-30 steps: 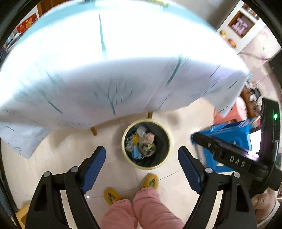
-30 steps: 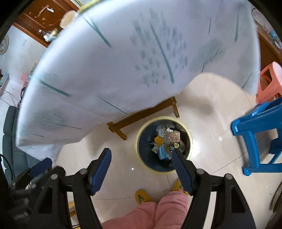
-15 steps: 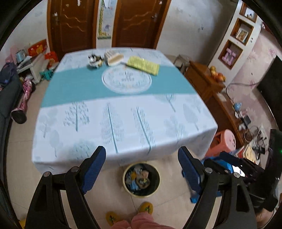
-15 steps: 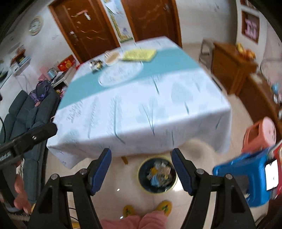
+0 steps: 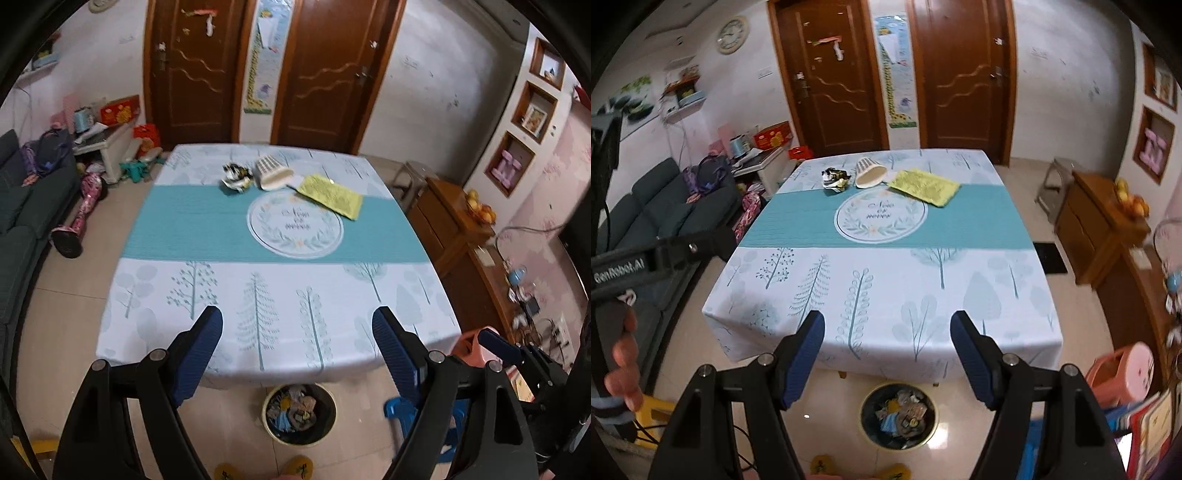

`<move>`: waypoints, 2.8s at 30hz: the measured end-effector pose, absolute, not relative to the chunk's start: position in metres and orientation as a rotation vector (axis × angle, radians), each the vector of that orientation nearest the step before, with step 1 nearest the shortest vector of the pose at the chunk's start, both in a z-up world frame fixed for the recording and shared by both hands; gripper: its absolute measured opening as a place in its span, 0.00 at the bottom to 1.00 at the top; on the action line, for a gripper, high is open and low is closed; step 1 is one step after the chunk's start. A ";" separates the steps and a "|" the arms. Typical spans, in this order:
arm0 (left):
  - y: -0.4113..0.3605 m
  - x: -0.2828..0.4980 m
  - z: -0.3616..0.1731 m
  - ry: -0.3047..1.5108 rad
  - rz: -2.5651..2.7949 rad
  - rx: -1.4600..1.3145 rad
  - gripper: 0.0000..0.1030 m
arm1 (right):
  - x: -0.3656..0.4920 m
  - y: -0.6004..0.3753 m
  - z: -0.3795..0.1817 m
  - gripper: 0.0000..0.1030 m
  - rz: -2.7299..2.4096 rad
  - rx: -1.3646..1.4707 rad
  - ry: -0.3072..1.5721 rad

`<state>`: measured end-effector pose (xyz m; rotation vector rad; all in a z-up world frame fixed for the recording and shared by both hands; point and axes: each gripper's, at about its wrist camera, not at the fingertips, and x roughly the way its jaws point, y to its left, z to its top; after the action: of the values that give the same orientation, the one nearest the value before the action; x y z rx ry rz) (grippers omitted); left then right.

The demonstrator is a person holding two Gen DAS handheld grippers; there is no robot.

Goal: Collect trash
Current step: 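Raise both tools back toward the table, then grasp the black-yellow wrapper with the left gripper while the right gripper grasps the checkered cup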

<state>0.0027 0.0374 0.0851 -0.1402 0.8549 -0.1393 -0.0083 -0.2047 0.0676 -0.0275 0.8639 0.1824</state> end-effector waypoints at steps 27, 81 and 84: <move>0.136 0.220 0.064 0.914 -0.061 -0.176 0.79 | 0.215 -0.150 0.073 0.47 0.362 0.069 0.941; 0.137 0.388 -0.011 1.135 -0.328 -0.232 0.23 | 0.402 -0.085 -0.010 0.26 0.353 0.093 1.098; 0.129 0.339 0.013 1.094 -0.337 -0.201 0.23 | 0.349 -0.100 0.010 0.26 0.331 0.105 1.062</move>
<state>0.3389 0.1290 0.0128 -0.2012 1.0945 -0.3368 0.3494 -0.0996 0.0096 0.1051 1.0616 0.3306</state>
